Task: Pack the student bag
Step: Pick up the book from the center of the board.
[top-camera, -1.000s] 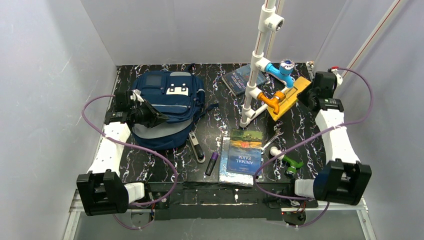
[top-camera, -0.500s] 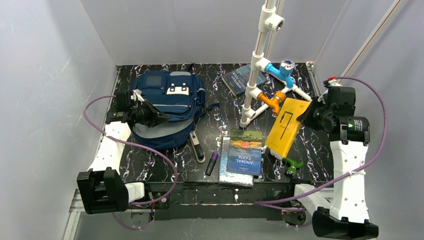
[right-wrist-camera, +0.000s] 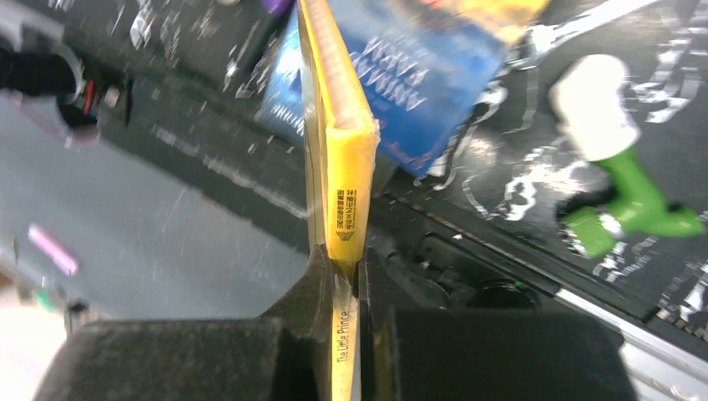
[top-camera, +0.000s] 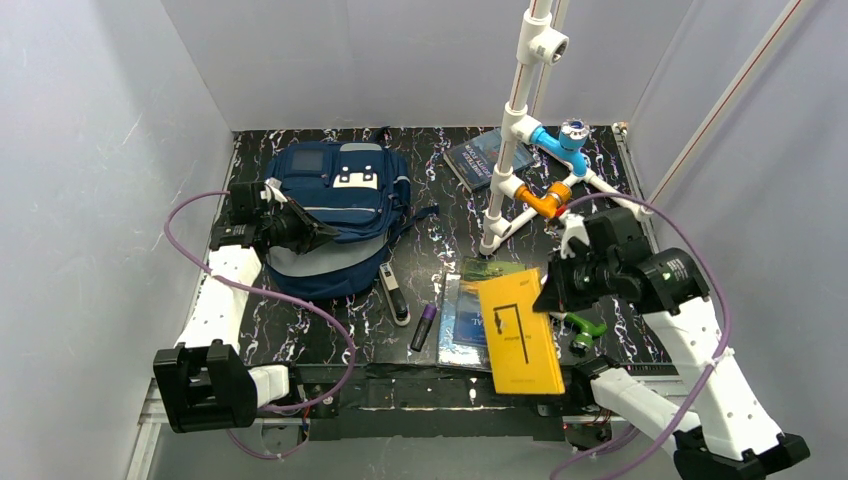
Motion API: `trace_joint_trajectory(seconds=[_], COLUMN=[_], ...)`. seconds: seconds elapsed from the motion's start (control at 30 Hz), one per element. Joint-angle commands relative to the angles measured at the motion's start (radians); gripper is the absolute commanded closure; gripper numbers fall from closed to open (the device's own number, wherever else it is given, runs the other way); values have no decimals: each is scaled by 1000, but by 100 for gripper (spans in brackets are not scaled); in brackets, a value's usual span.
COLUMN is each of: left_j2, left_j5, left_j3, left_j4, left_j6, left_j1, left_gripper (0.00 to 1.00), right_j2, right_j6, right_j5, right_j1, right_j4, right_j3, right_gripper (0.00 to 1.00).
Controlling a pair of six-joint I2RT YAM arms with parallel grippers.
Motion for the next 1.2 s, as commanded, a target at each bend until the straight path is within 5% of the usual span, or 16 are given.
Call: trace_joint_trajectory(seconds=[0.0,0.2,0.5,0.67,0.93,1.17], left_j2=[-49,-49,-24,-21,-22,-34], left_j5=[31,44,62,71,84,100], left_j3=[3,-3,5,-23,-50,-56], left_j4=[2,-2,-16,-15,-9,-18], left_j6=[-11,-5,14,31,63,83], left_j1=[-3,-3,-4,-4,-4,-4], left_gripper=[100,100,100,100,100,97], right_j2=[-65,-39,153,308,477,477], right_j6=[-9,22,12,2,43,93], right_j5=[-217,-412,-307,-74,506,602], right_j1=[128,231,430,600,727,726], right_j4=[113,298,487,630,781,892], right_j3=[-51,-32,75,150,289,289], right_gripper=[99,99,99,99,99,99])
